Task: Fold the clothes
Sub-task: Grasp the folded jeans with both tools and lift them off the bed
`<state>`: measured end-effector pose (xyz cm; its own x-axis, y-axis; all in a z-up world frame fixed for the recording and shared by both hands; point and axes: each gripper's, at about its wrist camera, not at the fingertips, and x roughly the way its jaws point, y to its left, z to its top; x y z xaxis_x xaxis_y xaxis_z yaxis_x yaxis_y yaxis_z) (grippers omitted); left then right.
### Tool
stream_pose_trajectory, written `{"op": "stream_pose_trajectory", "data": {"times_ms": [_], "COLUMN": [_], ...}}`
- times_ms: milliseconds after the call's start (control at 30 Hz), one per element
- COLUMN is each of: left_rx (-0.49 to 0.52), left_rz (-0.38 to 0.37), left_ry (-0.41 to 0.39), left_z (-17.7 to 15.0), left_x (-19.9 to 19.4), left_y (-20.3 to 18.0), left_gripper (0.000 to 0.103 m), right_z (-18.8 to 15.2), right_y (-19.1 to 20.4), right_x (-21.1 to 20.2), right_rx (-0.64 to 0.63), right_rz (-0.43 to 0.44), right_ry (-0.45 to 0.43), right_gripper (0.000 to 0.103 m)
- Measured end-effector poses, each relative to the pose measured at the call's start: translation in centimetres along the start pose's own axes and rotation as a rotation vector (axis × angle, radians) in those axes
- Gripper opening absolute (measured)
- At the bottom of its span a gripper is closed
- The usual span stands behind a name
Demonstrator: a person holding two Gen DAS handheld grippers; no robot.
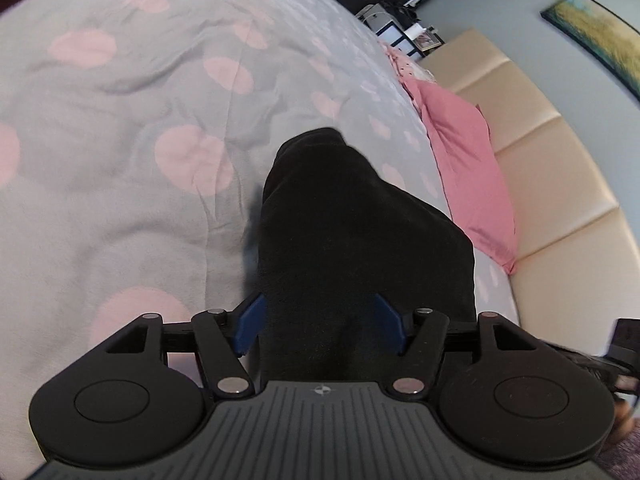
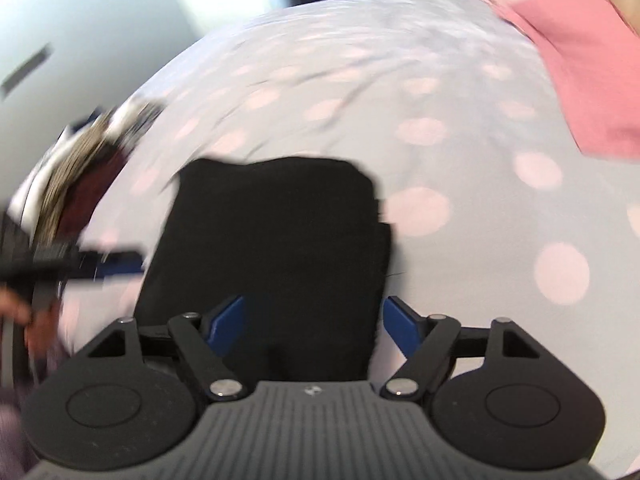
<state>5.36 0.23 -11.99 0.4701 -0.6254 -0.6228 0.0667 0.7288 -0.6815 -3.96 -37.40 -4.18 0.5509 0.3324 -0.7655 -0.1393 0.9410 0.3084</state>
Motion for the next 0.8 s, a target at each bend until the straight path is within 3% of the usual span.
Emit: {"op": "stream_pose_trajectory", "data": {"times_ms": [133,267,367,533,800], "left_rx": [-0.041,-0.07,-0.074,-0.129,-0.128], "left_rz": [-0.005,-0.037,-0.064,-0.12,-0.194], "left_ry": [0.045,0.071,0.089,0.128,0.141], "left_z": [-0.3,-0.2,0.1,0.4,0.3], "left_x": [1.4,2.4,3.2,4.9,7.1], "left_y": [1.1,2.1,2.6,3.6,4.1], "left_gripper": [0.062,0.067,0.07,0.074,0.076], "right_z": [0.9,0.6,0.4,-0.2,-0.7], "right_y": [-3.7,-4.9,-5.5,-7.2,-7.5], "right_x": [3.1,6.8,8.3,10.1,11.1], "right_rx": [0.186,0.242,0.255,0.342,0.364], "right_rz": [0.04,0.151,0.193,0.277,0.361], "right_ry": [0.069,0.164,0.198,0.234,0.22], "right_gripper": [0.079,0.08,0.09,0.098,0.097]}}
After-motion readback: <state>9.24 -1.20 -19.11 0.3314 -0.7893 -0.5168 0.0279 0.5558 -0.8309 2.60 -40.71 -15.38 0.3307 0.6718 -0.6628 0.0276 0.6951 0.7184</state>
